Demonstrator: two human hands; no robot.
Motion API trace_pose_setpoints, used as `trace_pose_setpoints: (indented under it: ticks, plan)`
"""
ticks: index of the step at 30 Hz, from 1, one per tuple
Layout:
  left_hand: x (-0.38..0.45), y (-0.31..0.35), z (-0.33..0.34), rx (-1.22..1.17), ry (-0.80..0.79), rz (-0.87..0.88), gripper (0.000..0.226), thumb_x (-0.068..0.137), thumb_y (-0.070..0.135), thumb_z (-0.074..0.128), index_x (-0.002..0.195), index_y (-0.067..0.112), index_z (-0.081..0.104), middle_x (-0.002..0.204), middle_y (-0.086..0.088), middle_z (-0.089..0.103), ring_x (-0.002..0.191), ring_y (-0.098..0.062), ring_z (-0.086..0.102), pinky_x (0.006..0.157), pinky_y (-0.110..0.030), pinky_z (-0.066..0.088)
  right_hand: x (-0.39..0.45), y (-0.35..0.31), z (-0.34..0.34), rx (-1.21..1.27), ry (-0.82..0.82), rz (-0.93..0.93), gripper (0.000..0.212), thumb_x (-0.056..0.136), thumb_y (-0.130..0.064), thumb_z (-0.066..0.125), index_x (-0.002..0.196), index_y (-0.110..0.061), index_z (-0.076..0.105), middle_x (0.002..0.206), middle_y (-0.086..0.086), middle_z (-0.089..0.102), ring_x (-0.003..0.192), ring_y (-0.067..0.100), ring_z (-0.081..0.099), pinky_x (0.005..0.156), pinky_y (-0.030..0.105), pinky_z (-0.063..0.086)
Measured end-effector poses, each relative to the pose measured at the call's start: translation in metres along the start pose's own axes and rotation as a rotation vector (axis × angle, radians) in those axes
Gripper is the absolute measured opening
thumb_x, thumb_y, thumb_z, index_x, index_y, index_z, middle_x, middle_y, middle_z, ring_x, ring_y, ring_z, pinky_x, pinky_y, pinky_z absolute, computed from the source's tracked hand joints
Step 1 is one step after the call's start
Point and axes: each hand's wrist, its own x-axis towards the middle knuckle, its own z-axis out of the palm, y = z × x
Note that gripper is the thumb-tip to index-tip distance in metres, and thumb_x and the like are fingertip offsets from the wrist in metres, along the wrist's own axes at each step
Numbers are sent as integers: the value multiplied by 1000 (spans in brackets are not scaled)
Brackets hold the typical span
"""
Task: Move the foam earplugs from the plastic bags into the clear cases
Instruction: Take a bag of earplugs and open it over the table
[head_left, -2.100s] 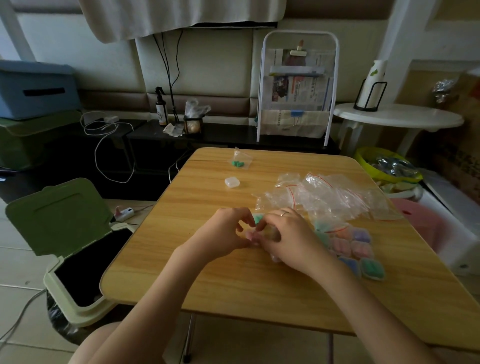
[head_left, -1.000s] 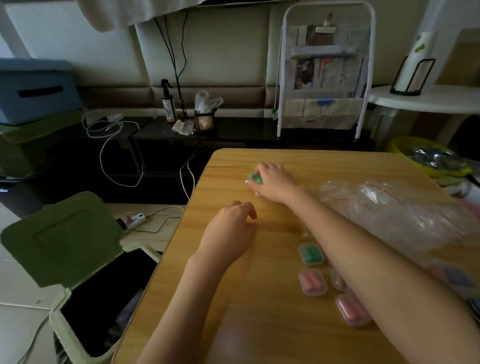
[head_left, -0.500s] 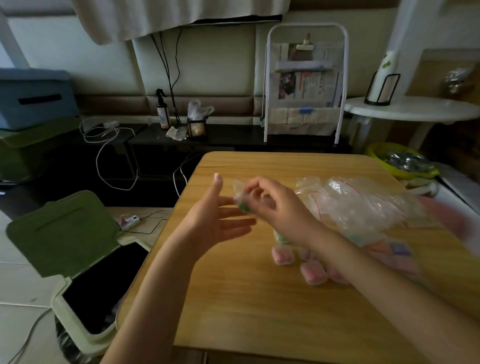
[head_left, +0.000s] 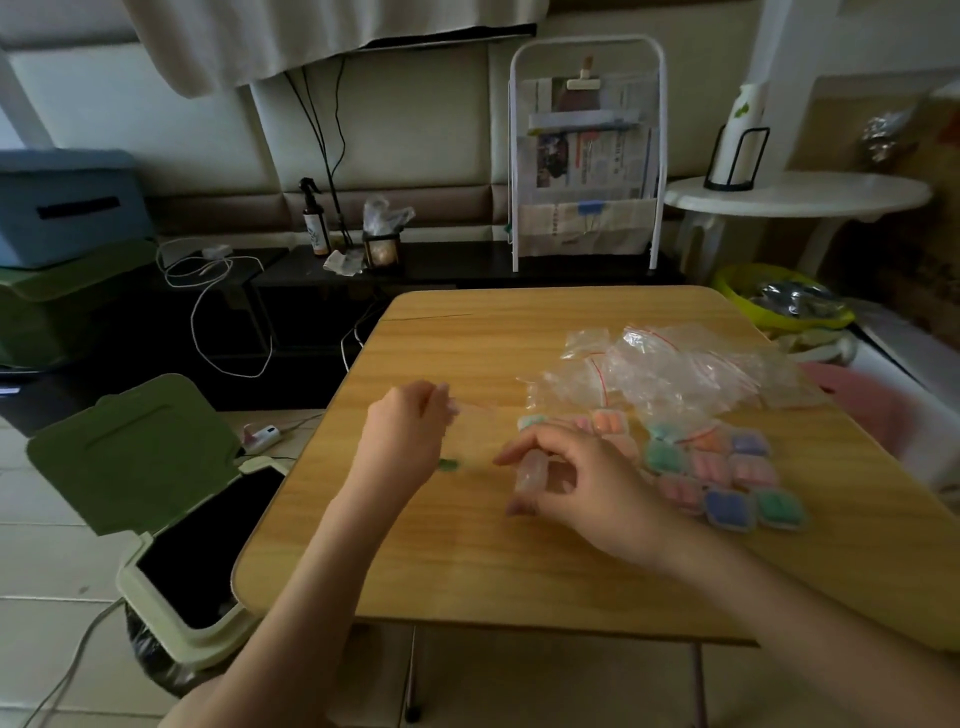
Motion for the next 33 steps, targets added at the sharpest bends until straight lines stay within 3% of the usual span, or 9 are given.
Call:
trace_pose_setpoints:
  ticks: [4, 7, 9, 12, 16, 19, 23, 28, 33]
  plan:
    - [-2, -7, 9, 132, -150, -54, 41, 101, 34, 39, 95, 6, 67, 83, -5, 67, 74, -20, 61, 64, -33, 48, 3, 2, 1, 168, 27, -7, 41, 73, -13, 79, 108, -22, 61, 108, -14, 63, 105, -8, 56, 87, 10, 45]
    - [-6, -3, 10, 160, 113, 115, 37, 101, 34, 38, 110, 8, 64, 103, -7, 66, 91, -21, 60, 77, -30, 47, -1, 3, 2, 291, 96, -46, 41, 68, -14, 79, 105, -13, 62, 107, -5, 66, 103, -1, 62, 86, 14, 48]
    - [-11, 5, 6, 62, 150, 213, 32, 99, 33, 42, 92, 13, 66, 84, -2, 68, 77, -19, 63, 66, -27, 50, -3, 3, 1, 354, 154, -70, 41, 66, -20, 78, 102, -10, 62, 106, -3, 68, 101, 3, 64, 85, 18, 51]
    - [-24, 16, 7, -204, -207, 54, 37, 96, 36, 47, 78, 13, 68, 67, -3, 70, 62, -12, 66, 59, -21, 55, -3, 2, -4, 456, 225, -97, 33, 73, -13, 74, 101, -8, 59, 107, 1, 69, 87, 1, 66, 63, 10, 50]
    - [-30, 25, 10, -571, -558, -165, 42, 98, 34, 44, 98, 0, 67, 87, -10, 74, 82, -20, 71, 71, -25, 58, -2, 3, -5, 469, 262, -115, 32, 75, -24, 69, 103, -12, 57, 118, 1, 67, 76, -7, 63, 55, 5, 43]
    - [-27, 28, 10, -975, -653, -315, 33, 98, 20, 45, 107, -7, 62, 97, -20, 70, 83, -23, 70, 74, -28, 59, -1, 2, -3, 410, 261, -96, 37, 76, -28, 68, 108, -13, 56, 123, -3, 64, 62, -16, 55, 53, 5, 42]
    - [-22, 26, 13, -1110, -646, -369, 30, 83, 20, 60, 101, -5, 64, 92, -17, 66, 77, -18, 67, 72, -26, 59, 0, 0, -6, 373, 224, -37, 33, 85, -15, 65, 116, -12, 56, 122, -11, 58, 49, -11, 55, 43, 8, 40]
    - [-19, 26, 20, -1132, -641, -371, 34, 73, 9, 66, 105, -2, 60, 92, -15, 65, 75, -19, 65, 73, -29, 57, 7, 2, -14, -2, 303, -95, 30, 79, -13, 76, 104, -26, 65, 107, -12, 55, 94, -6, 53, 63, 3, 45]
    - [-10, 28, 17, -1186, -686, -447, 32, 81, 17, 64, 108, 0, 64, 106, -19, 66, 83, -23, 66, 80, -32, 56, 13, 6, -22, -13, 302, -108, 37, 78, -16, 75, 111, -29, 65, 110, -16, 60, 97, -4, 60, 78, 16, 52]
